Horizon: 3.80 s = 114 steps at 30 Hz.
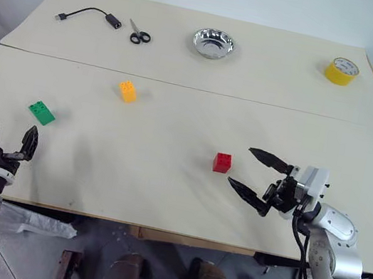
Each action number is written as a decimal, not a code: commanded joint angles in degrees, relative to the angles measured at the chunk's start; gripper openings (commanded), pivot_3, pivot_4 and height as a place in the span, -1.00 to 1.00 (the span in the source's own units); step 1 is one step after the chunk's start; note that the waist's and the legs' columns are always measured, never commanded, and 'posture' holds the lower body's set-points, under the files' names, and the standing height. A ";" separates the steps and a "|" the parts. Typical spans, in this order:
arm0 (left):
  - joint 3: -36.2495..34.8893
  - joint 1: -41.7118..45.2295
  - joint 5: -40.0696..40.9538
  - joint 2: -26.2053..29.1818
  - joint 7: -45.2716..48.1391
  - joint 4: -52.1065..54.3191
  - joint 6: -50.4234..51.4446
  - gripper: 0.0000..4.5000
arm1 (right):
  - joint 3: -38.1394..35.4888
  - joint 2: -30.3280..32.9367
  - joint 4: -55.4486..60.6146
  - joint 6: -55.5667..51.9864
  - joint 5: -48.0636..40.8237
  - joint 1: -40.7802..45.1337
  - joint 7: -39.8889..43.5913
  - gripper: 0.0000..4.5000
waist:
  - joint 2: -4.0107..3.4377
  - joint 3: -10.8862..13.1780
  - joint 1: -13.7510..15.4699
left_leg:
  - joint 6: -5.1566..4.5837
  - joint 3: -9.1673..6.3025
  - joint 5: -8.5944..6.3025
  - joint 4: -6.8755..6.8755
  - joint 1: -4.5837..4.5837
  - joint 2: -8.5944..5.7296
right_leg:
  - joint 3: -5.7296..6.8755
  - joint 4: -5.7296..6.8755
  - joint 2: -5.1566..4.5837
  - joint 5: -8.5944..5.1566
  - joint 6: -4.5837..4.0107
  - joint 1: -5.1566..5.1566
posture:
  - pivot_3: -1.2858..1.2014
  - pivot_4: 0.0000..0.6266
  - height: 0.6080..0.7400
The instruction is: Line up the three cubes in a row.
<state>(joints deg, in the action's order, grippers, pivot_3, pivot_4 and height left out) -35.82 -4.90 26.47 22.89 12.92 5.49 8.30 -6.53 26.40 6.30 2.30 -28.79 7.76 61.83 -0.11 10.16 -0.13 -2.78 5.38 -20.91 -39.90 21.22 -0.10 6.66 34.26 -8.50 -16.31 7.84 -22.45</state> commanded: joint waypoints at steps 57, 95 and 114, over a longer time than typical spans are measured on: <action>43.17 54.32 -12.48 3.27 67.19 -47.77 -19.23 -0.34 | -11.24 7.91 5.01 -2.63 -2.74 -11.01 -0.68 1.00 | 0.12 -0.03 1.19 | -0.08 0.25 0.06 -0.04 0.05 -0.32 | 0.19 -0.27 0.21 0.09 0.16 0.11 | 0.03 -0.52 1.00; 27.21 50.41 -10.80 6.13 65.98 -50.87 -23.19 0.99 | -5.88 5.99 12.43 -5.41 -3.91 -9.80 -6.15 1.00 | 0.21 0.04 -0.18 | -0.21 0.22 0.02 -0.13 0.19 0.07 | 0.29 -0.12 0.17 0.07 0.14 -0.09 | 0.03 -0.52 1.00; 2.00 -5.43 1.44 -0.34 23.51 2.19 -3.53 0.99 | 0.00 4.85 15.65 -6.22 -5.54 -0.36 -5.88 1.00 | 0.23 0.05 0.85 | -0.17 -0.15 -0.08 -0.19 0.00 -0.05 | 0.34 0.03 -0.16 0.05 0.08 0.12 | 0.03 -0.52 1.00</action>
<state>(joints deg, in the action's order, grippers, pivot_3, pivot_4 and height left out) -34.12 -10.08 26.83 22.57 37.31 4.39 5.03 -6.35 30.80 20.95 -4.10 -33.31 6.73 55.43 0.12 10.21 0.72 -2.95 5.25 -20.99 -40.09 21.23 -0.15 6.99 34.26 -8.66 -16.26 7.92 -22.32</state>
